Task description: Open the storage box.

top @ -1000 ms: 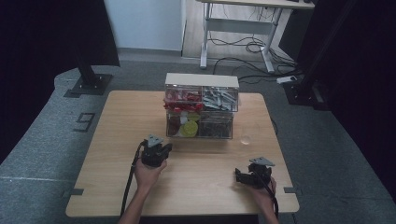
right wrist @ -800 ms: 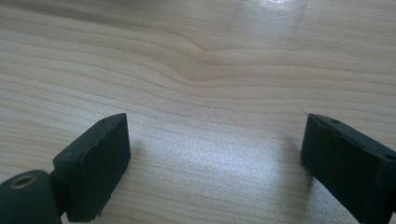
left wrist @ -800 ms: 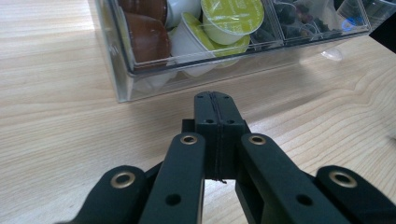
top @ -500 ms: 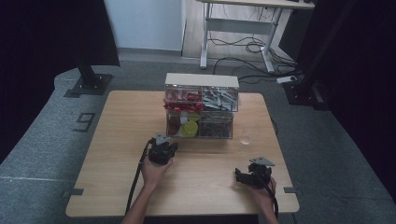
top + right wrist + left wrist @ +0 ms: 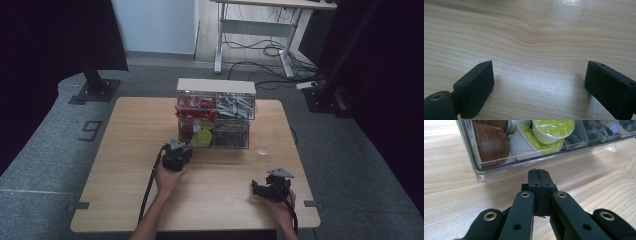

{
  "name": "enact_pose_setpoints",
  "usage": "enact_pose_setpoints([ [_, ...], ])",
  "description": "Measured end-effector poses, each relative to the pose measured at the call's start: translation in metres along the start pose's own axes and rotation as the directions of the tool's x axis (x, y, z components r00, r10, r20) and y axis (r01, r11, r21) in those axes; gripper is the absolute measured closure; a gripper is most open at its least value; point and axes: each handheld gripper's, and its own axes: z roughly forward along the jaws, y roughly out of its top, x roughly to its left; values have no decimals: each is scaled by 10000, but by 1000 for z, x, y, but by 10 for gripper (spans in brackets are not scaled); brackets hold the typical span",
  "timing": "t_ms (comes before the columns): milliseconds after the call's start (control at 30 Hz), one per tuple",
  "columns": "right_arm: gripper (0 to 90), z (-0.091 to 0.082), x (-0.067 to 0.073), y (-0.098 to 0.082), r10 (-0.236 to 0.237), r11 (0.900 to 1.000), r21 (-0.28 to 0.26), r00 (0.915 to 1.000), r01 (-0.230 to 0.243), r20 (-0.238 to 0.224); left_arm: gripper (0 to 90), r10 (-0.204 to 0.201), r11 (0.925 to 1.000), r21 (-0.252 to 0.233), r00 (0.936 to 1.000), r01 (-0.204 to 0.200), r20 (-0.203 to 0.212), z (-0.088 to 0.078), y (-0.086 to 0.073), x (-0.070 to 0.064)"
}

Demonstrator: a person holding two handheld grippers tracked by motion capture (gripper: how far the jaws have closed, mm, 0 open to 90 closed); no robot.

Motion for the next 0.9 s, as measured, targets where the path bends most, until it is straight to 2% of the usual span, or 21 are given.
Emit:
enact_pose_setpoints([
  [333,91,0,0,0,1,10000,2,10000,-1,-7,900,-284,9996,4,9995,284,-130,0,3,12],
  [767,91,0,0,0,9,10000,1,10000,-9,-4,900,-85,9999,-95,10000,85,-40,-12,6,9],
  [900,91,0,0,0,9,10000,1,10000,-9,-3,900,-210,9996,-197,9998,211,42,-14,7,11],
])
